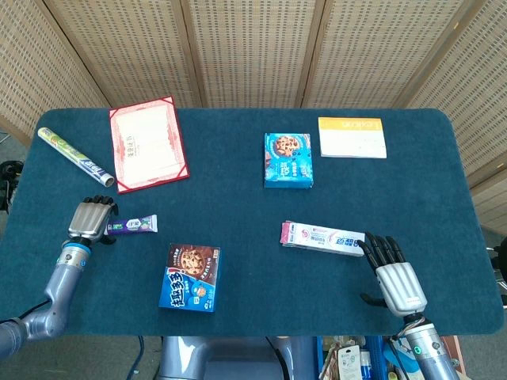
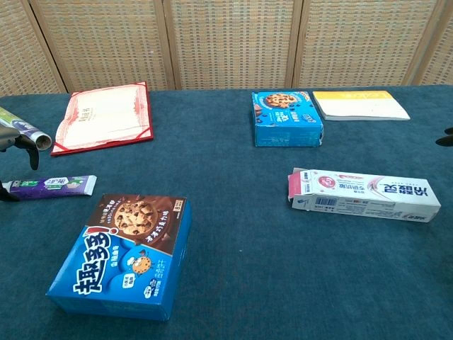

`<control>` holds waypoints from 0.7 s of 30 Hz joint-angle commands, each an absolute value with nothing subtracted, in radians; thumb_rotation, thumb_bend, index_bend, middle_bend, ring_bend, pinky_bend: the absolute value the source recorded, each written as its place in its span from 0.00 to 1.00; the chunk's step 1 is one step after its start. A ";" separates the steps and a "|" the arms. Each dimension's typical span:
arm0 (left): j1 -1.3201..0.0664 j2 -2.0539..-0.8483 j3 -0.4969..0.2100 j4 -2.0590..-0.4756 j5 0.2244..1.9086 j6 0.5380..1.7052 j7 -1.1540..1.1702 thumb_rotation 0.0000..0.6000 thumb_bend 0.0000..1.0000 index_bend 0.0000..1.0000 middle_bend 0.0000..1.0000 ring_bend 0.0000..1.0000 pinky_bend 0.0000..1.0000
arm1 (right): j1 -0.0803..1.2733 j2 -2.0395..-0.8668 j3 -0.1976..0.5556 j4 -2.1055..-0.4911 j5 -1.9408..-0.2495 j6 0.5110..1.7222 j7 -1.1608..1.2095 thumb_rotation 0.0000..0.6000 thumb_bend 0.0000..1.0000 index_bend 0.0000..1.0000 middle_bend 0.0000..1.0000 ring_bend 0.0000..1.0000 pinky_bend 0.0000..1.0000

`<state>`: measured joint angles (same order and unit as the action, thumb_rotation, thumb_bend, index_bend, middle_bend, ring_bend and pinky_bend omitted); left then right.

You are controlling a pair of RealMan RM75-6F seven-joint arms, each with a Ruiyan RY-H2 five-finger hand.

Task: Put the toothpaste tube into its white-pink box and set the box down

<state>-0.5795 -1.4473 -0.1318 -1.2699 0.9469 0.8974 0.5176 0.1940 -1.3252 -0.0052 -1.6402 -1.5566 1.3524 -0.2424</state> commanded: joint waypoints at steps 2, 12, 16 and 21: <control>-0.587 -1.460 -0.130 -1.260 0.940 0.902 0.526 1.00 0.13 0.39 0.25 0.17 0.21 | 0.195 -1.325 -0.004 -1.640 -1.555 1.350 -0.242 1.00 0.11 0.00 0.00 0.00 0.00; -0.598 -1.469 -0.129 -1.259 0.923 0.903 0.532 1.00 0.13 0.46 0.32 0.23 0.24 | 0.194 -1.325 -0.004 -1.639 -1.559 1.352 -0.237 1.00 0.11 0.00 0.00 0.00 0.00; -0.601 -1.469 -0.127 -1.262 0.922 0.906 0.533 1.00 0.13 0.47 0.32 0.23 0.24 | 0.193 -1.324 -0.003 -1.640 -1.561 1.357 -0.233 1.00 0.11 0.00 0.00 0.00 0.00; -0.605 -1.477 -0.126 -1.253 0.914 0.909 0.538 1.00 0.13 0.47 0.32 0.23 0.24 | 0.192 -1.321 -0.001 -1.640 -1.558 1.358 -0.224 1.00 0.11 0.00 0.00 0.00 0.00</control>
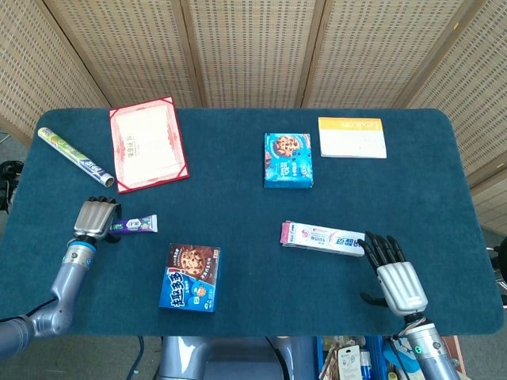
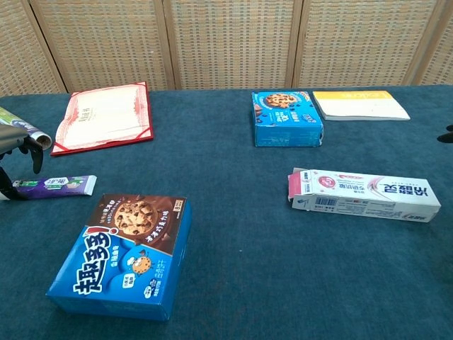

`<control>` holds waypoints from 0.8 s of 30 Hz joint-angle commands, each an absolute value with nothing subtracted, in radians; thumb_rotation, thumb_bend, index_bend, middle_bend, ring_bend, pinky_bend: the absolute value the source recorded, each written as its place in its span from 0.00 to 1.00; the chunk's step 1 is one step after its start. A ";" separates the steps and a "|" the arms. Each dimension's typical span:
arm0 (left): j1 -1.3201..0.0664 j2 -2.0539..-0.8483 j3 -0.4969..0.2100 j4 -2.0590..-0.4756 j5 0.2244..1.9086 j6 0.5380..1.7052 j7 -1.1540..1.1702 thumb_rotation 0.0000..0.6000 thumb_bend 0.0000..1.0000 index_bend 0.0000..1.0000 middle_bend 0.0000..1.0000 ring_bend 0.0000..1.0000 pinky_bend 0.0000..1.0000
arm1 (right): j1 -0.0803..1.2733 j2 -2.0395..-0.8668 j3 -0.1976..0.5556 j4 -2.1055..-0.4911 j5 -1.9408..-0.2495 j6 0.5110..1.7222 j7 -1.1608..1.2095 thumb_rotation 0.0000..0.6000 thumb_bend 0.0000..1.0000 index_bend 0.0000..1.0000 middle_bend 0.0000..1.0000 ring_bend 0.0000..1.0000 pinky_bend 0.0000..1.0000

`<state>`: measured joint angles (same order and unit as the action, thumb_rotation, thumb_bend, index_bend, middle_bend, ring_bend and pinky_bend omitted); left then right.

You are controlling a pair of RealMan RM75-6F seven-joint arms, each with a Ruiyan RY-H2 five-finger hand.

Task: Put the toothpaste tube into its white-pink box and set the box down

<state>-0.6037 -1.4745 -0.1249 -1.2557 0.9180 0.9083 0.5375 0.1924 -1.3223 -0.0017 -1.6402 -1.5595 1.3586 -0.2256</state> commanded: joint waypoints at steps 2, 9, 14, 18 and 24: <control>-0.609 -1.482 -0.126 -1.247 0.908 0.909 0.542 1.00 0.13 0.47 0.32 0.23 0.24 | 0.192 -1.320 -0.002 -1.640 -1.558 1.358 -0.223 1.00 0.11 0.00 0.00 0.00 0.00; -0.619 -1.500 -0.120 -1.227 0.885 0.907 0.567 1.00 0.13 0.47 0.32 0.23 0.24 | 0.193 -1.320 -0.001 -1.639 -1.557 1.355 -0.220 1.00 0.11 0.00 0.00 0.00 0.00; -0.625 -1.515 -0.117 -1.209 0.873 0.901 0.571 1.00 0.13 0.47 0.32 0.23 0.24 | 0.192 -1.320 -0.003 -1.640 -1.559 1.355 -0.220 1.00 0.11 0.00 0.00 0.00 0.00; -0.629 -1.530 -0.117 -1.194 0.865 0.898 0.571 1.00 0.13 0.47 0.32 0.23 0.24 | 0.192 -1.319 -0.003 -1.641 -1.560 1.356 -0.219 1.00 0.11 0.00 0.00 0.00 0.00; -0.632 -1.545 -0.115 -1.179 0.861 0.899 0.573 1.00 0.13 0.47 0.32 0.23 0.25 | 0.191 -1.317 -0.002 -1.642 -1.561 1.358 -0.214 1.00 0.11 0.00 0.00 0.00 0.00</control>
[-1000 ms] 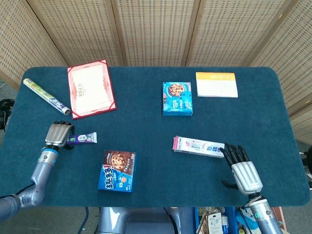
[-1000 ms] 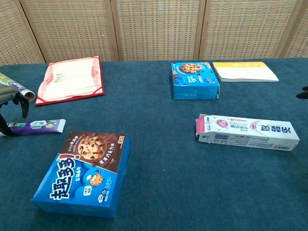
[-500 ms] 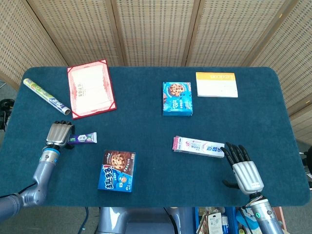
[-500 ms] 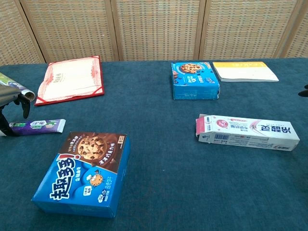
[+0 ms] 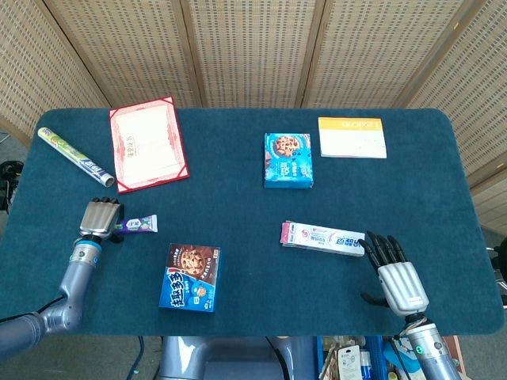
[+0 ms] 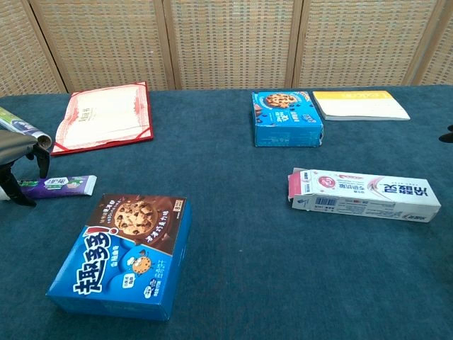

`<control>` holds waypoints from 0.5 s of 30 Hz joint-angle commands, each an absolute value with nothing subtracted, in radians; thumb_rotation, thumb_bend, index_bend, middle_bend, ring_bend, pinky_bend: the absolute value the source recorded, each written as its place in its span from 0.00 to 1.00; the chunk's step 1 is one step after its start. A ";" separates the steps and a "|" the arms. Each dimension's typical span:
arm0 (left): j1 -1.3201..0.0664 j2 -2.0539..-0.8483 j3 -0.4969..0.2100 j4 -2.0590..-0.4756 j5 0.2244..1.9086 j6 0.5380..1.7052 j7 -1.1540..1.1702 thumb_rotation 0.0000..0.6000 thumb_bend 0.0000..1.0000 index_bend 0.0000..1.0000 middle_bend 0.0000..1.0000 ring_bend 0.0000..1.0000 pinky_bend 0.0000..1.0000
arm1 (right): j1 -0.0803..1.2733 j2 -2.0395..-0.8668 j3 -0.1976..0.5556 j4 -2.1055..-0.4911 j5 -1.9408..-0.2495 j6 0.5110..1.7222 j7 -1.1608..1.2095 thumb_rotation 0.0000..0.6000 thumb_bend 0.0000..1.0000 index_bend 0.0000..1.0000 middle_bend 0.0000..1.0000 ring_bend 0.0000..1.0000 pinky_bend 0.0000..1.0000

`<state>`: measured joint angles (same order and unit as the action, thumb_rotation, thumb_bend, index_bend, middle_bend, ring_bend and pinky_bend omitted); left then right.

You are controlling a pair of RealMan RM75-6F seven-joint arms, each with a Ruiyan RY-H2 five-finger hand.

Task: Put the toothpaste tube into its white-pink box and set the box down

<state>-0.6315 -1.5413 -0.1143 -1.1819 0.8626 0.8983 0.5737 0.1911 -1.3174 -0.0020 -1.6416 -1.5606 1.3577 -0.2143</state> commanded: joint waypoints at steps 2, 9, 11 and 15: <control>-0.633 -1.551 -0.115 -1.175 0.864 0.902 0.569 1.00 0.13 0.50 0.33 0.25 0.26 | 0.191 -1.317 -0.002 -1.642 -1.560 1.356 -0.214 1.00 0.11 0.00 0.00 0.00 0.00; -0.625 -1.588 -0.115 -1.140 0.906 0.942 0.536 1.00 0.20 0.66 0.48 0.37 0.36 | 0.191 -1.317 -0.002 -1.641 -1.561 1.358 -0.215 1.00 0.11 0.00 0.00 0.00 0.00; -0.622 -1.596 -0.114 -1.129 0.924 0.953 0.526 1.00 0.21 0.68 0.50 0.38 0.37 | 0.190 -1.317 -0.002 -1.640 -1.561 1.359 -0.214 1.00 0.11 0.00 0.00 0.00 0.00; -0.619 -1.603 -0.115 -1.114 0.953 0.969 0.503 1.00 0.22 0.70 0.51 0.40 0.38 | 0.190 -1.318 -0.001 -1.639 -1.560 1.359 -0.212 1.00 0.11 0.00 0.00 0.00 0.00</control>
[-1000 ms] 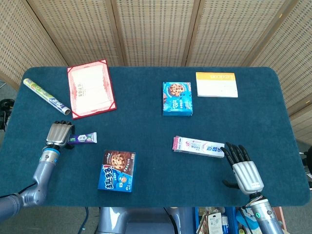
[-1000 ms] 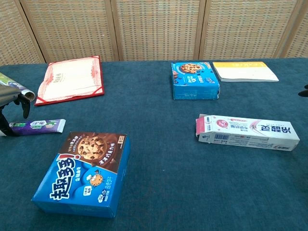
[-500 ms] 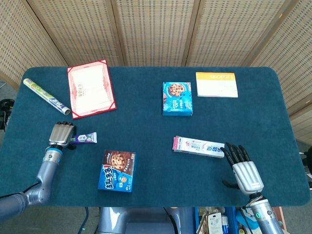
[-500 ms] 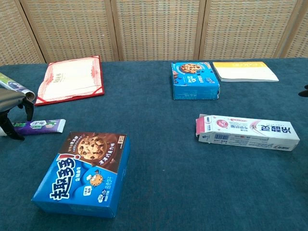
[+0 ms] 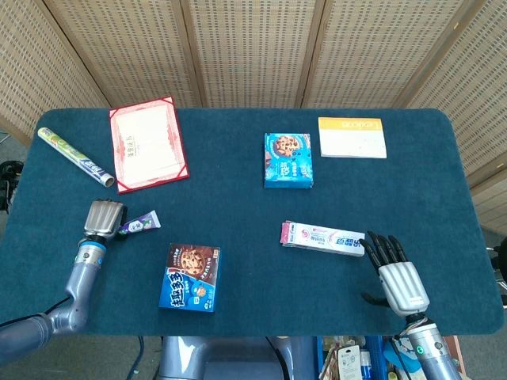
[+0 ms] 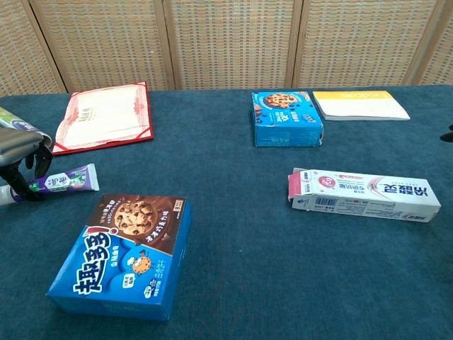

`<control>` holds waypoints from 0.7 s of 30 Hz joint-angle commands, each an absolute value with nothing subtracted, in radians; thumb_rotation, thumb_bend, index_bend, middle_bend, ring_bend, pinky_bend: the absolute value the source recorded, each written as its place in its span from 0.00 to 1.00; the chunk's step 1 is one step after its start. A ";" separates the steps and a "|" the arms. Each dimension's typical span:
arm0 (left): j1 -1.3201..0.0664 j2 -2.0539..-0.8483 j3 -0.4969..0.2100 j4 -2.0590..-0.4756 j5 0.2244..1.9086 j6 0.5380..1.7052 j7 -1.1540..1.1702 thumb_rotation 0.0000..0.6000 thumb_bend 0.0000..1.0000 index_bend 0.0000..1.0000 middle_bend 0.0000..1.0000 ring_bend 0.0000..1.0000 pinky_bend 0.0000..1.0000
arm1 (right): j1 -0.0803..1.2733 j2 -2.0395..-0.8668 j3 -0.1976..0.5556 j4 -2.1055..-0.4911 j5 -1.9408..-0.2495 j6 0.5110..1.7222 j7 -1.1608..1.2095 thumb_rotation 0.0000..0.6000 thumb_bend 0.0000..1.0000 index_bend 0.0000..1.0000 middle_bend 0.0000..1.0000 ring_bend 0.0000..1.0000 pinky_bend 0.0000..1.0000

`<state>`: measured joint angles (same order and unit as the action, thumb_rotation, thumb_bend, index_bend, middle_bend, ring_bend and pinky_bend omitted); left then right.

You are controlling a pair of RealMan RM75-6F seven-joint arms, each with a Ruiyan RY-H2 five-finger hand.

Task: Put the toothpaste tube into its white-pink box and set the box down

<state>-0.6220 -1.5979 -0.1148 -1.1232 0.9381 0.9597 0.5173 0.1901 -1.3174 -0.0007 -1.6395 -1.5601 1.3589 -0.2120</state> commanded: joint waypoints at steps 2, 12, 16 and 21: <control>-0.618 -1.606 -0.117 -1.108 0.968 0.974 0.491 1.00 0.22 0.70 0.51 0.40 0.38 | 0.191 -1.318 -0.001 -1.639 -1.560 1.358 -0.213 1.00 0.11 0.00 0.00 0.00 0.00; -0.616 -1.600 -0.118 -1.112 1.046 1.003 0.443 1.00 0.22 0.71 0.52 0.40 0.38 | 0.190 -1.317 -0.001 -1.644 -1.563 1.360 -0.214 1.00 0.11 0.00 0.00 0.00 0.00; -0.618 -1.577 -0.115 -1.132 1.102 1.032 0.430 1.00 0.22 0.74 0.54 0.42 0.39 | 0.190 -1.318 -0.001 -1.646 -1.559 1.357 -0.216 1.00 0.11 0.00 0.00 0.00 0.00; -0.612 -1.551 -0.119 -1.152 1.158 1.066 0.375 1.00 0.24 0.80 0.60 0.47 0.43 | 0.189 -1.316 0.000 -1.649 -1.561 1.359 -0.214 1.00 0.11 0.00 0.00 0.00 0.00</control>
